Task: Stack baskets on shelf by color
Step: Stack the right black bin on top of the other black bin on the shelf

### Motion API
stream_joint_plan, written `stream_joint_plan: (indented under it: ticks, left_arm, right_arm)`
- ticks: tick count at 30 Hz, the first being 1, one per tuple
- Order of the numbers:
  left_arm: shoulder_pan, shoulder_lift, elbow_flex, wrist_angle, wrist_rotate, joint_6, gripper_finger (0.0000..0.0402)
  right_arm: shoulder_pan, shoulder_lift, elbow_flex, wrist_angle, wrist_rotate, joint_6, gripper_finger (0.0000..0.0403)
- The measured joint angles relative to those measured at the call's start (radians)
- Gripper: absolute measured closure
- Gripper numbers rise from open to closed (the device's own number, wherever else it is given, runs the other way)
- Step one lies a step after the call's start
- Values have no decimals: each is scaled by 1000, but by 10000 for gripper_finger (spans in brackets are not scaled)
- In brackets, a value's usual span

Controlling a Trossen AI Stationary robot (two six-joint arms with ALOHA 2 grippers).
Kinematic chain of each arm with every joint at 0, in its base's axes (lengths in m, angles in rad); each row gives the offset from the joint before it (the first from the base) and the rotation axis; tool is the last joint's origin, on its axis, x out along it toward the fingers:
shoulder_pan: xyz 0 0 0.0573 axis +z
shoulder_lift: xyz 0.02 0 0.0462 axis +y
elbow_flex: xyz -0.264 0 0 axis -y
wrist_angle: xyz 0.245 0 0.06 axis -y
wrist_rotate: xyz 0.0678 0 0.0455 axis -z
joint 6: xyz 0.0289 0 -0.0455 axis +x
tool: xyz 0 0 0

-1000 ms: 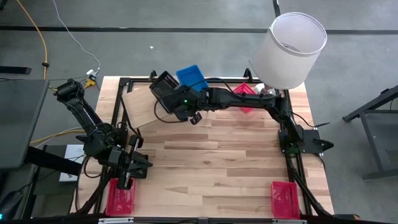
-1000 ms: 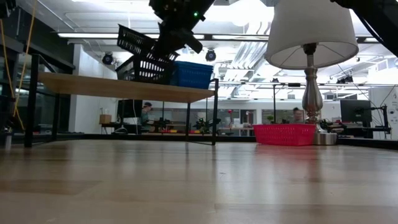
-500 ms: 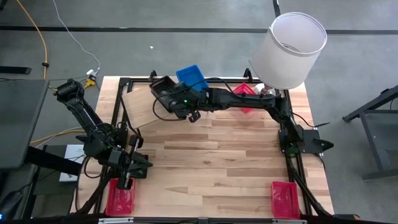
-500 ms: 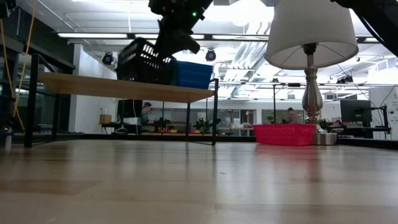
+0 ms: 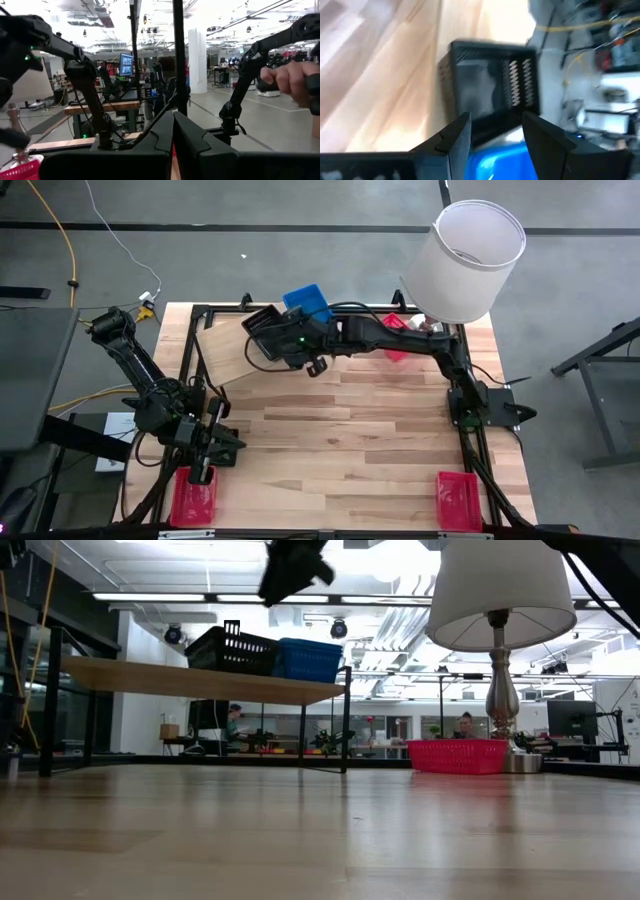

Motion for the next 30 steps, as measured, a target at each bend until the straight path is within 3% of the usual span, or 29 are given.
stream_joint_plan:
  ticks: [7,10,13,15,22,30]
  left_arm:
    - [0,0,0,0,-22,1,401]
    - [0,0,0,0,-52,2,401]
    - [0,-1,0,0,-78,3,402]
    - [0,-1,0,-3,-94,3,402]
    - [12,-1,0,-16,-112,-1,402]
    - [124,28,0,-30,-100,-87,401]
  right_arm:
    - [0,-8,47,-303,23,247,250]
    - [-10,-14,17,-481,10,370,289]
    - [-31,-15,-57,-631,-26,504,356]
    - [-45,-37,-167,-601,-70,543,390]
    - [-62,-216,-700,-415,-158,545,400]
    - [-8,-665,-1221,28,-231,645,402]
